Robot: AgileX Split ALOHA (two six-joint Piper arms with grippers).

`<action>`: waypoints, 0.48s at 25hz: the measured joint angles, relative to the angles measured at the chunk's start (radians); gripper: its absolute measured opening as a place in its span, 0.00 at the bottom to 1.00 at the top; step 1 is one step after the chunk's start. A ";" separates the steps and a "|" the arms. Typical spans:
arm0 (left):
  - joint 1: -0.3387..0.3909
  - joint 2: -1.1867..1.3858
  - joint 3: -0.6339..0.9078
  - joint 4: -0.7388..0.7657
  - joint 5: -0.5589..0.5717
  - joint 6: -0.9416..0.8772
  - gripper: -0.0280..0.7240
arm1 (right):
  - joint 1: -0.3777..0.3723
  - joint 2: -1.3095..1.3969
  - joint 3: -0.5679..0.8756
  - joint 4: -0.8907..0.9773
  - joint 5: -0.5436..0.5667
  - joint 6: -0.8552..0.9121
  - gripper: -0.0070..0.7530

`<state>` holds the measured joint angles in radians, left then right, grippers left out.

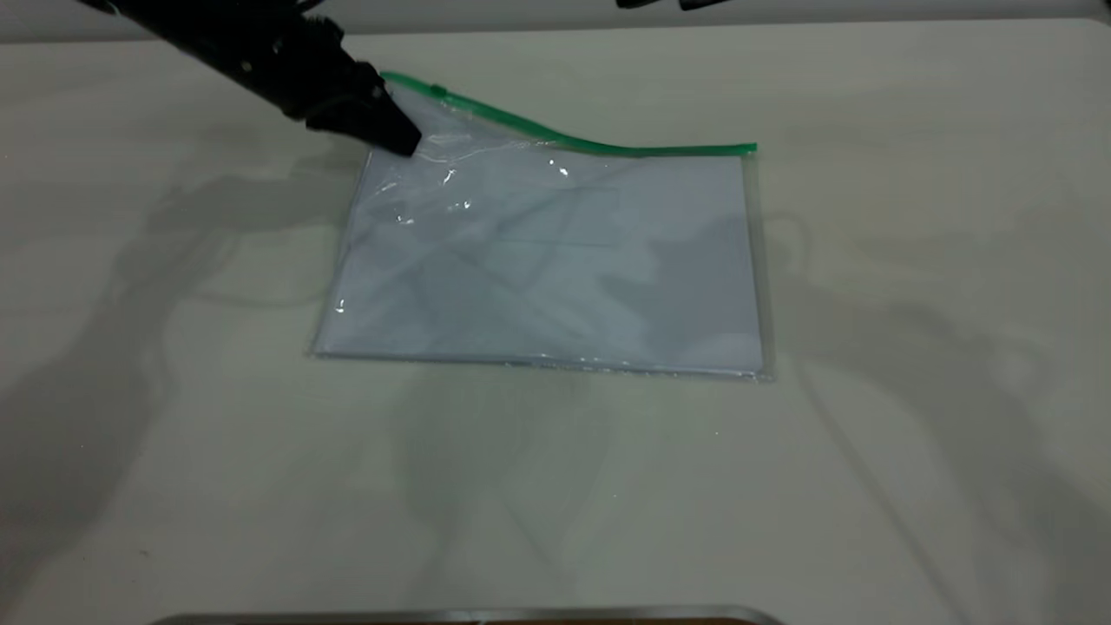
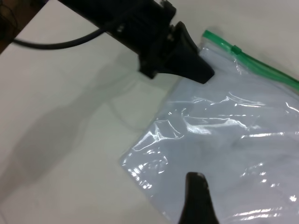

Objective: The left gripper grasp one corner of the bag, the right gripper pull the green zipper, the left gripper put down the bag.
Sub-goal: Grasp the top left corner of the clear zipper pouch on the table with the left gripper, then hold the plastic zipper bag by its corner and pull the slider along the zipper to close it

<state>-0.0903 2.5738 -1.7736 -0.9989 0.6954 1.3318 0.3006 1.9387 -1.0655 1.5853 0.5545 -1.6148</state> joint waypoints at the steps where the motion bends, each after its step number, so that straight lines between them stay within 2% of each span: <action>1: 0.000 -0.009 0.000 0.006 0.027 0.060 0.11 | 0.000 0.028 -0.030 -0.012 0.006 0.000 0.78; 6: -0.001 -0.049 0.000 0.068 0.191 0.294 0.11 | 0.000 0.178 -0.195 -0.067 0.063 0.007 0.78; 10: -0.001 -0.053 0.000 0.109 0.351 0.334 0.11 | 0.006 0.264 -0.310 -0.078 0.142 0.025 0.78; 12: -0.001 -0.053 0.000 0.135 0.380 0.338 0.11 | 0.014 0.299 -0.351 -0.080 0.171 0.025 0.78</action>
<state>-0.0915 2.5212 -1.7736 -0.8642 1.0756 1.6700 0.3149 2.2376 -1.4165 1.5051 0.7252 -1.5893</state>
